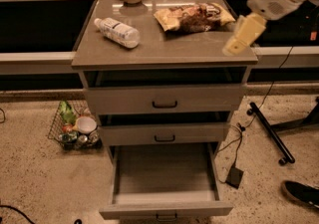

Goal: Place brown chip bag into bottom drawer

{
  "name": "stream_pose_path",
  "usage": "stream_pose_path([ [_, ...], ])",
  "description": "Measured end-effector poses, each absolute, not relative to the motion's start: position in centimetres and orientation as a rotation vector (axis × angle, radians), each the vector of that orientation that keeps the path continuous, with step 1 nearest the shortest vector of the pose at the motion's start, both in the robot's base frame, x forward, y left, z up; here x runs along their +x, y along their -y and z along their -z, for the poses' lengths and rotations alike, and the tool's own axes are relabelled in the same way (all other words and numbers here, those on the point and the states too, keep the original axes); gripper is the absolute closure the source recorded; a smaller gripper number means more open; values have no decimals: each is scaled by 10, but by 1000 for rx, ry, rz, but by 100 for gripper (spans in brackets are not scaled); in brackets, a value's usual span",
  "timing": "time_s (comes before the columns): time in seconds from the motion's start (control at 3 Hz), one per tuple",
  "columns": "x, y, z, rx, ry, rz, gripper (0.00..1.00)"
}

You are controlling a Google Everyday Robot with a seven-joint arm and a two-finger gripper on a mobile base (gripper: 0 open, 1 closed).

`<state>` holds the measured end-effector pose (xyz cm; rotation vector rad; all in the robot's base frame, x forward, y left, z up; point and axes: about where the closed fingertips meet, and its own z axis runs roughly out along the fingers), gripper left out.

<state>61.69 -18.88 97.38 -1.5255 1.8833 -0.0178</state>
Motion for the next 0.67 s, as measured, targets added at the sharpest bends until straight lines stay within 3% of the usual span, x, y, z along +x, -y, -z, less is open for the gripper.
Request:
stream_pose_path([
  [0.33,682,154,-951,-1475,-1772,-147,0],
  [0.67,687,154,-949,-1470,-1767,-141,0],
])
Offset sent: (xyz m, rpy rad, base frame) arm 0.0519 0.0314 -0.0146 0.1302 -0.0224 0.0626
